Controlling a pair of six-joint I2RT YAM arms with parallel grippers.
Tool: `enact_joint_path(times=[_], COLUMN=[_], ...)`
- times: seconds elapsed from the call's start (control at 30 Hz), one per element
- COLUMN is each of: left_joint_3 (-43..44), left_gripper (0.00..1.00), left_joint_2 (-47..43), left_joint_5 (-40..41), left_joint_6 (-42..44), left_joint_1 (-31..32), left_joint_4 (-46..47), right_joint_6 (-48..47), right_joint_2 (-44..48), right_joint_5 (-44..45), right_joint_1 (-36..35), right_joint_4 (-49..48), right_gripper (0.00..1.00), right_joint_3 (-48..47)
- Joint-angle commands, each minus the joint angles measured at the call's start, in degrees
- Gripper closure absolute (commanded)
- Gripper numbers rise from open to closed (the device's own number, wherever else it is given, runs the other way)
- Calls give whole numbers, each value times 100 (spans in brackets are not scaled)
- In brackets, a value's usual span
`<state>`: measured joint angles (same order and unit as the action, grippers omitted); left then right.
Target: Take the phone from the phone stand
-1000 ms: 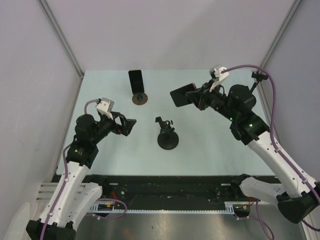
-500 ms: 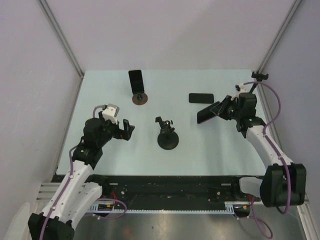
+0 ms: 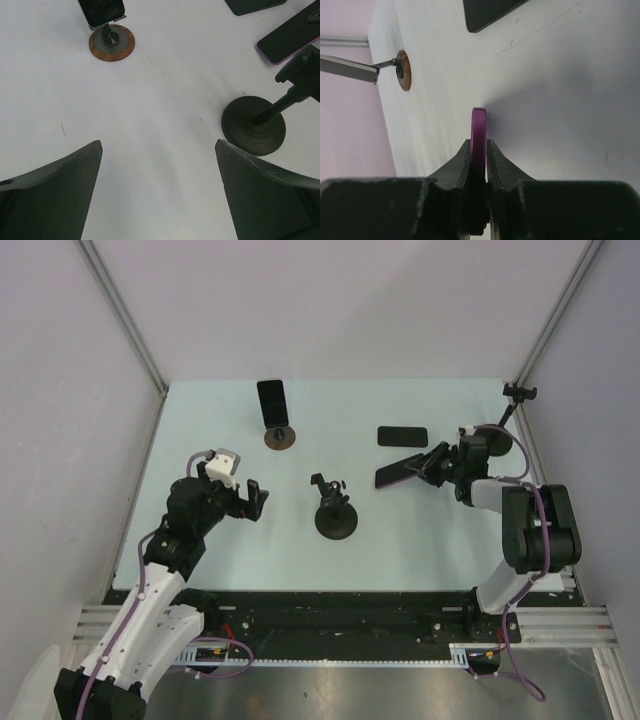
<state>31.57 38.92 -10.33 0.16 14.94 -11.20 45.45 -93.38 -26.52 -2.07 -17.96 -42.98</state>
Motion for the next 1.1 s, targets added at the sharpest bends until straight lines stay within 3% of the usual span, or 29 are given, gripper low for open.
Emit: enact_joint_path(times=[0.0, 0.37, 0.5, 0.63, 0.83, 0.97, 1.07], left_joint_3=[-63, -72, -72, -72, -72, -72, -72], left_gripper=[0, 0, 0, 0, 0, 0, 0], left_joint_2=[-112, -77, -68, -51, -33, -24, -24], left_joint_5=[154, 180, 180, 171, 171, 171, 180], left_joint_6=[230, 265, 256, 247, 239, 247, 239], left_joint_1=[70, 132, 141, 150, 150, 158, 158], left_joint_4=[224, 241, 241, 233, 241, 232, 241], right_joint_6=[763, 1027, 948, 834, 316, -62, -282], right_joint_2=[-522, -1489, -1612, -1692, -1307, -867, -542], right_joint_5=[-424, -406, -380, -520, -363, 313, 867], right_joint_1=[92, 452, 619, 769, 813, 813, 778], right_joint_4=[-1569, -2186, -2098, -2072, -1265, -37, 798], right_gripper=[100, 73, 69, 53, 23, 2, 0], right_joint_3=[-79, -79, -79, -87, -79, -79, -79])
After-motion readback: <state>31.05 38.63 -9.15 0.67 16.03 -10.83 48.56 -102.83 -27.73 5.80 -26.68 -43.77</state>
